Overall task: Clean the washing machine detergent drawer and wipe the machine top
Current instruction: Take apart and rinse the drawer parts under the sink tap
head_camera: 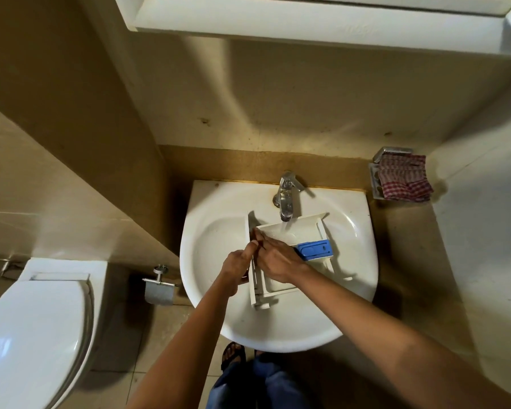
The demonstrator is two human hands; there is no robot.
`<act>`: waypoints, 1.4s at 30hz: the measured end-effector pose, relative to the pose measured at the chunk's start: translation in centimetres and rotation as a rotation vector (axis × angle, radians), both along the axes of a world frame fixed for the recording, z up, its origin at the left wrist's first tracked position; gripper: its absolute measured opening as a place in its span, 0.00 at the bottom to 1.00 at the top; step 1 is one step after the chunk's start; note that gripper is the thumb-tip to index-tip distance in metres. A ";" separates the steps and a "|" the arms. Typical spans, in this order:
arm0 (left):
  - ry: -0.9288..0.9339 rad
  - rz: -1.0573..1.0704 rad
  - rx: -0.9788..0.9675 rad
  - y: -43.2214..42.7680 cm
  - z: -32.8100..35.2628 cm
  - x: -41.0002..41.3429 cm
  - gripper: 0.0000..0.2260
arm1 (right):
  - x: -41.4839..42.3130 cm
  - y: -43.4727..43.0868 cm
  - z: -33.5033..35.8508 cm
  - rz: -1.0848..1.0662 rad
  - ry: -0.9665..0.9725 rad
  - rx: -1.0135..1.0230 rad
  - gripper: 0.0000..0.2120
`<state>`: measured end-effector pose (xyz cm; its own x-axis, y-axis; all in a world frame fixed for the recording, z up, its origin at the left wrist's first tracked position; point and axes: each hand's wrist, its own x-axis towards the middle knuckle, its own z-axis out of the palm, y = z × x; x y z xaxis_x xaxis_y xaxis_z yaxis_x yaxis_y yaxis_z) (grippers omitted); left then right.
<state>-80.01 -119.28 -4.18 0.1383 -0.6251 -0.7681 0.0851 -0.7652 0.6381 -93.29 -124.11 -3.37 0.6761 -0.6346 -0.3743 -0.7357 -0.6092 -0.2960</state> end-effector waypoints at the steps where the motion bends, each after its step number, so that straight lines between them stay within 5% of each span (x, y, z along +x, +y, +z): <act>1: 0.002 0.012 0.013 0.0 0.0 0.1 0.25 | 0.3 -0.3 -0.4 0.061 0.063 -0.010 0.26; 7: 0.020 0.011 0.011 -0.1 0.1 0.5 0.30 | 1.2 1.3 -0.5 -0.098 0.040 -0.179 0.36; 12: -0.015 0.020 0.018 -0.3 1.1 0.1 0.21 | -1.7 0.0 1.0 0.078 -0.111 -0.068 0.18; 14: -0.064 0.010 0.012 -0.3 1.4 -0.1 0.19 | -3.2 -1.3 1.3 -0.038 -0.030 -0.072 0.18; 19: -0.240 -0.042 -0.048 -0.3 1.7 -0.3 0.18 | -3.2 -2.4 0.2 -0.515 0.174 0.062 0.40; 21: -0.281 -0.048 -0.062 -0.5 2.1 -0.6 0.20 | -1.8 -2.3 0.2 -0.596 0.181 0.188 0.38; 25: -0.337 -0.075 -0.088 -0.4 2.4 -0.8 0.21 | 1.4 -1.1 1.3 -0.446 0.094 0.184 0.13; 27: -0.309 -0.037 -0.077 -0.3 2.4 -0.4 0.25 | 1.2 -0.3 1.5 -0.392 -0.033 0.179 0.10; 31: -0.277 -0.005 -0.068 0.0 2.6 0.4 0.19 | -2.5 -0.9 1.4 -0.364 -0.144 0.129 0.13; 36: -0.249 -0.021 -0.065 -0.2 2.6 0.9 0.17 | -2.8 -3.1 1.0 -0.543 0.166 0.065 0.29; 39: -0.234 -0.014 -0.069 -0.1 2.5 1.0 0.16 | 0.7 -2.8 1.3 -0.541 0.267 0.113 0.26; 42: -0.214 -0.007 -0.059 0.0 2.4 1.1 0.15 | 2.5 -1.0 2.3 -0.287 0.171 0.139 0.18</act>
